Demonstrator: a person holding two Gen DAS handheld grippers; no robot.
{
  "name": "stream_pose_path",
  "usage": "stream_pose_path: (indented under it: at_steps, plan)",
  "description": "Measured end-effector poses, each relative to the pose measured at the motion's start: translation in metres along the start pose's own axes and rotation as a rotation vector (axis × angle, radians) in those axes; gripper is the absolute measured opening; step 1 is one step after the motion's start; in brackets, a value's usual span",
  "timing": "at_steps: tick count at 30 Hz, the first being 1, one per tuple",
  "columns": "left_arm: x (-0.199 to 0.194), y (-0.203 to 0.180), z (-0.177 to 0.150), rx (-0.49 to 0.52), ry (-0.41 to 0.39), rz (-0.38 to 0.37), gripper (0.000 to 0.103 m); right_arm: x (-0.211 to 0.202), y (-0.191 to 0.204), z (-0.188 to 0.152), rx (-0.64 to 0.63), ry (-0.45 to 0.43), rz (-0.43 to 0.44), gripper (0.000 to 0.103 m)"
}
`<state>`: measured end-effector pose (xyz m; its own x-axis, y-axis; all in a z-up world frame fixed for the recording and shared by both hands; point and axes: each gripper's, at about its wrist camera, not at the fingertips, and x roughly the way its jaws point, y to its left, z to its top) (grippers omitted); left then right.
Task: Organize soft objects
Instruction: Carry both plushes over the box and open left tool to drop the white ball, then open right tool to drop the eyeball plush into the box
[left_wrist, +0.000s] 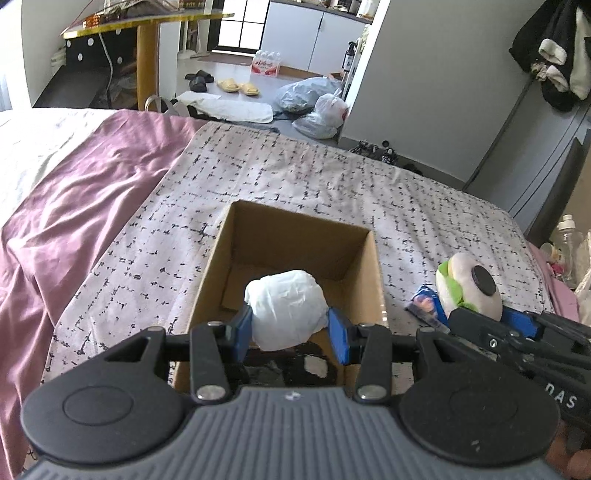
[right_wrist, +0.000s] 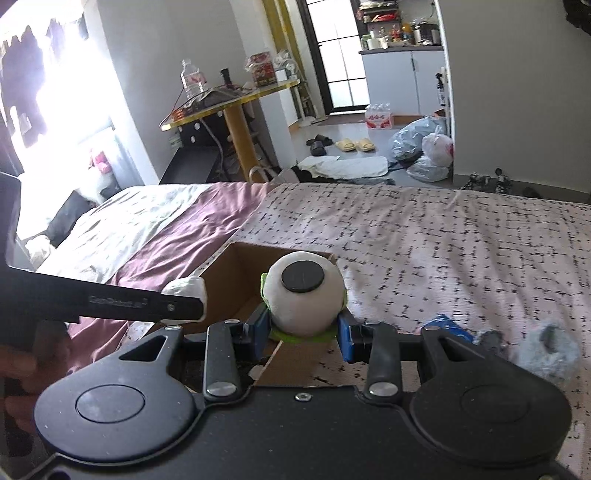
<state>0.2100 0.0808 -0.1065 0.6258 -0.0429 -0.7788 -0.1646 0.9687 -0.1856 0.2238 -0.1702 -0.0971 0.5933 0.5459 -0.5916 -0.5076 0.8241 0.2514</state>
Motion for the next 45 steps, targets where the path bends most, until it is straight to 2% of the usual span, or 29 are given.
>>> stream_pose_path:
  at_steps: [9, 12, 15, 17, 25, 28, 29, 37, 41, 45]
  plan:
    - [0.023, 0.016, -0.003, -0.033, 0.038, -0.002, 0.043, 0.020, 0.012, 0.002, -0.001, 0.025, 0.025, 0.037]
    - [0.026, 0.020, -0.001, -0.041, 0.054, 0.018, 0.046, 0.024, 0.015, 0.002, 0.010, 0.028, 0.040, 0.037]
    - [0.023, 0.025, -0.001, -0.057, 0.056, 0.004, 0.048, 0.029, 0.019, 0.003, 0.003, 0.034, 0.046, 0.037]
    - [0.021, 0.026, -0.001, -0.062, 0.066, 0.011, 0.055, 0.032, 0.021, 0.005, 0.003, 0.037, 0.056, 0.037]
    - [0.002, 0.036, 0.001, -0.064, 0.046, 0.025, 0.057, 0.041, 0.039, 0.007, -0.011, 0.038, 0.098, 0.038]
    - [-0.004, 0.041, 0.000, -0.071, 0.043, 0.037, 0.057, 0.042, 0.045, 0.004, -0.024, 0.030, 0.139, 0.052]
    - [-0.006, 0.042, 0.000, -0.073, 0.043, 0.042, 0.057, 0.042, 0.045, 0.003, -0.024, 0.029, 0.139, 0.060]
    - [-0.021, 0.038, -0.002, -0.069, 0.035, 0.067, 0.058, 0.020, 0.029, 0.001, 0.021, 0.015, 0.098, 0.064]
    - [-0.029, 0.027, -0.004, -0.048, 0.016, 0.072, 0.068, 0.007, 0.018, 0.000, 0.034, 0.024, 0.078, 0.066]
    - [-0.035, 0.014, -0.006, -0.030, -0.006, 0.056, 0.070, -0.003, 0.013, -0.003, 0.027, 0.039, 0.062, 0.067]
